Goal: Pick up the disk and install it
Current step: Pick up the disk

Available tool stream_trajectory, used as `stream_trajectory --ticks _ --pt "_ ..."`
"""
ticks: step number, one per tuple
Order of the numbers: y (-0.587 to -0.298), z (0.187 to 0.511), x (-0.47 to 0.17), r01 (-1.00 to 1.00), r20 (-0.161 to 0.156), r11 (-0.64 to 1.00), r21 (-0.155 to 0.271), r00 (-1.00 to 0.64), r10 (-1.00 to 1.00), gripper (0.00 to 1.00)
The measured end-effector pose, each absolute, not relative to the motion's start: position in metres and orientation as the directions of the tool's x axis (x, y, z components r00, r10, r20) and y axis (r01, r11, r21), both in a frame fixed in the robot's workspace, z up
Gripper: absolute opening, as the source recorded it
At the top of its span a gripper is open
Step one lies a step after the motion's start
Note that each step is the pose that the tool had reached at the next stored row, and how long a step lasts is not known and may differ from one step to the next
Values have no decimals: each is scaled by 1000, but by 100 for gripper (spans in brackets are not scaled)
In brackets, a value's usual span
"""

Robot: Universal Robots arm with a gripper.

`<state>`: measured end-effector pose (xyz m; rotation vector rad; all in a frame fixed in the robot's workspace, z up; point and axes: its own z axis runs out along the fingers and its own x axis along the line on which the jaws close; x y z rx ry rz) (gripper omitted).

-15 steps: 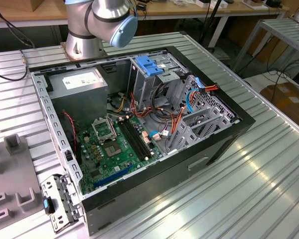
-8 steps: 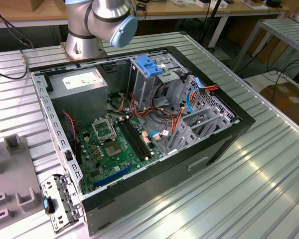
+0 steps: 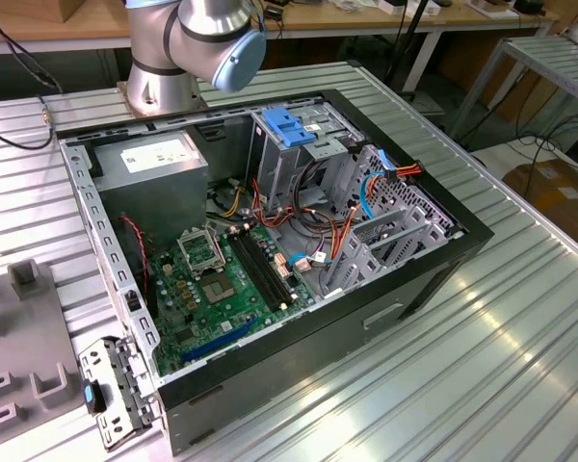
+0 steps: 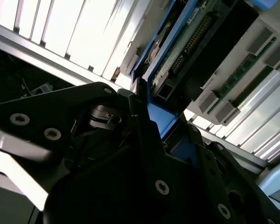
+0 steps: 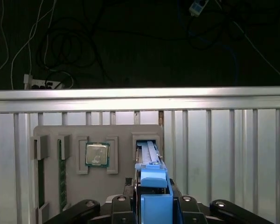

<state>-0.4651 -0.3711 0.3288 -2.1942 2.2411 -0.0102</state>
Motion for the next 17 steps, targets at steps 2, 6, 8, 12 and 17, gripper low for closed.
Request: stream_trajectory --ticks 2,6,8,12,17 --pt "-371 332 -465 -1000 1 21 -8 -21 -1000 37" --pt "-371 342 -465 -1000 1 21 -8 -21 -1000 37" --pt "-371 347 -465 -1000 1 21 -8 -21 -1000 37" --pt "-371 352 -465 -1000 1 21 -8 -21 -1000 37" --pt "-371 352 -465 -1000 1 21 -8 -21 -1000 37"
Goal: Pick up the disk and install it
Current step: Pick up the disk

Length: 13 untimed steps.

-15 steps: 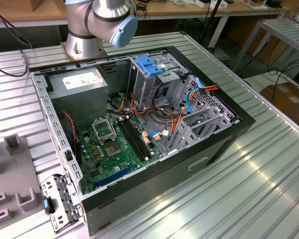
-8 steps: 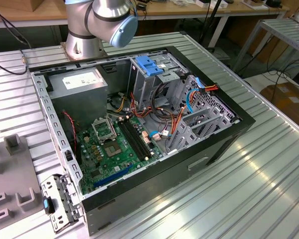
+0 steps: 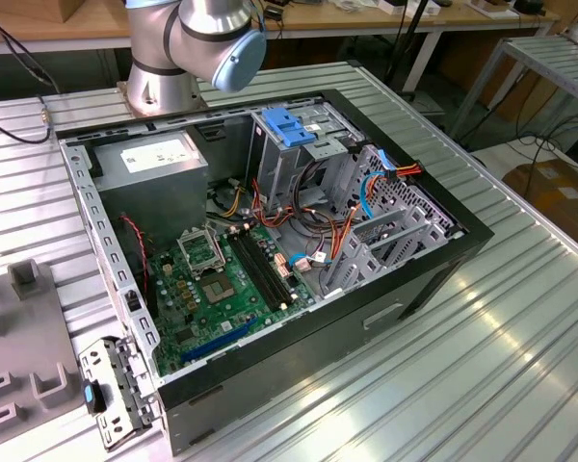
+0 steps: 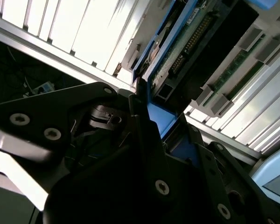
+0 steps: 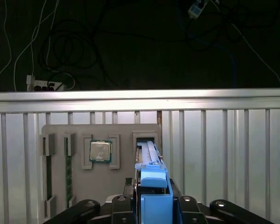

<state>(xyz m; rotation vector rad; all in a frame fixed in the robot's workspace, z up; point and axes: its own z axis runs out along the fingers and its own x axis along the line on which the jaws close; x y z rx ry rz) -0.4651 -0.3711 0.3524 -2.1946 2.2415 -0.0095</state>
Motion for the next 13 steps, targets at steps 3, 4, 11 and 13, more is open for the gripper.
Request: stream_trajectory --ticks 3,4,11,13 --pt "-371 352 -465 -1000 1 21 -8 -21 -1000 37" --pt "-371 352 -465 -1000 1 21 -8 -21 -1000 37" --pt "-371 354 -465 -1000 1 21 -7 -21 -1000 37" --pt "-371 357 -465 -1000 1 21 -7 -21 -1000 37"
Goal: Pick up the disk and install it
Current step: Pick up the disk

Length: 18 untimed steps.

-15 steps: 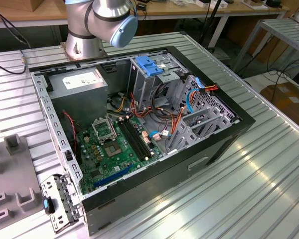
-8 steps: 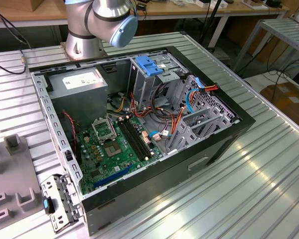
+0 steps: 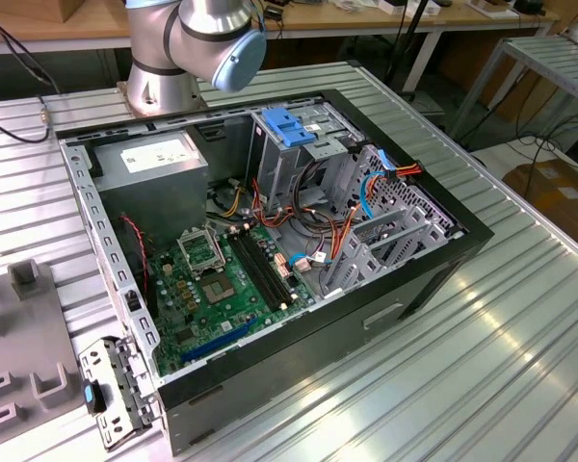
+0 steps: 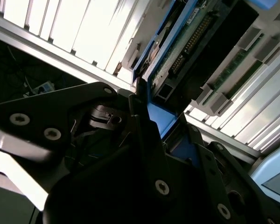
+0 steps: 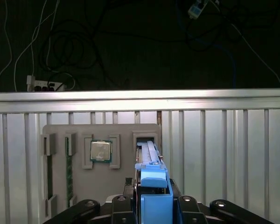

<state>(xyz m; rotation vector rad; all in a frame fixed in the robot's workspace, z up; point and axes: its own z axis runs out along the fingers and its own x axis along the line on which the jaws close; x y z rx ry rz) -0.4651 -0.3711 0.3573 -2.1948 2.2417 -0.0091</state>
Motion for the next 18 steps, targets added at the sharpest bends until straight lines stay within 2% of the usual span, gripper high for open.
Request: stream_trajectory --ticks 10,18 --pt "-371 387 -465 -1000 1 21 -2 -21 -1000 37" --pt "-371 389 -465 -1000 0 21 -1 -21 -1000 37"
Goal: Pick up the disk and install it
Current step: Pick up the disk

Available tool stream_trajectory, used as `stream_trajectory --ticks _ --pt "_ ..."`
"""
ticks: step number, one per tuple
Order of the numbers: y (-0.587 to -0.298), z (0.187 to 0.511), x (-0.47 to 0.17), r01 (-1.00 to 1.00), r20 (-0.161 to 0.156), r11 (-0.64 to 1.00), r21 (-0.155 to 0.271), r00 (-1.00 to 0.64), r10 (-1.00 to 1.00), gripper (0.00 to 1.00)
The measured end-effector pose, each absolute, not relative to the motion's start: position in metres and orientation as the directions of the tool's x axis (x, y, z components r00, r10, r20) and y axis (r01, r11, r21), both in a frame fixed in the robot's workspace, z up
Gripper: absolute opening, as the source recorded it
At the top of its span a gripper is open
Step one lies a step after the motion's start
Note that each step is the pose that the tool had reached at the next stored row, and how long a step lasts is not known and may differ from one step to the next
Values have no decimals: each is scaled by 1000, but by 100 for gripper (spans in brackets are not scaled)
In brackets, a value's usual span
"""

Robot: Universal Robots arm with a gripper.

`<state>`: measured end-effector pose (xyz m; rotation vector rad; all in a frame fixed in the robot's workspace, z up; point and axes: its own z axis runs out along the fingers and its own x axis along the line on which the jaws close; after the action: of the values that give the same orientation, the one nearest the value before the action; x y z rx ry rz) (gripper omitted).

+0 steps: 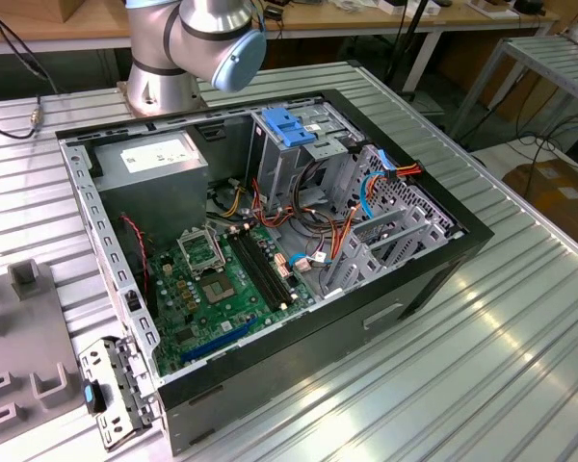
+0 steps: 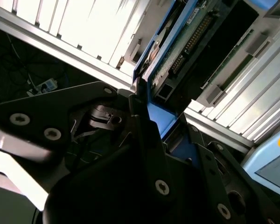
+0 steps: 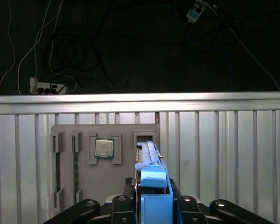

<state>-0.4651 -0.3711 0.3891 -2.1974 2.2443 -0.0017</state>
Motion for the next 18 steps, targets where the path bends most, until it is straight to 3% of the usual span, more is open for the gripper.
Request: stream_trajectory --ticks 18 --pt "-371 434 -465 -1000 0 21 0 -21 -1000 37"
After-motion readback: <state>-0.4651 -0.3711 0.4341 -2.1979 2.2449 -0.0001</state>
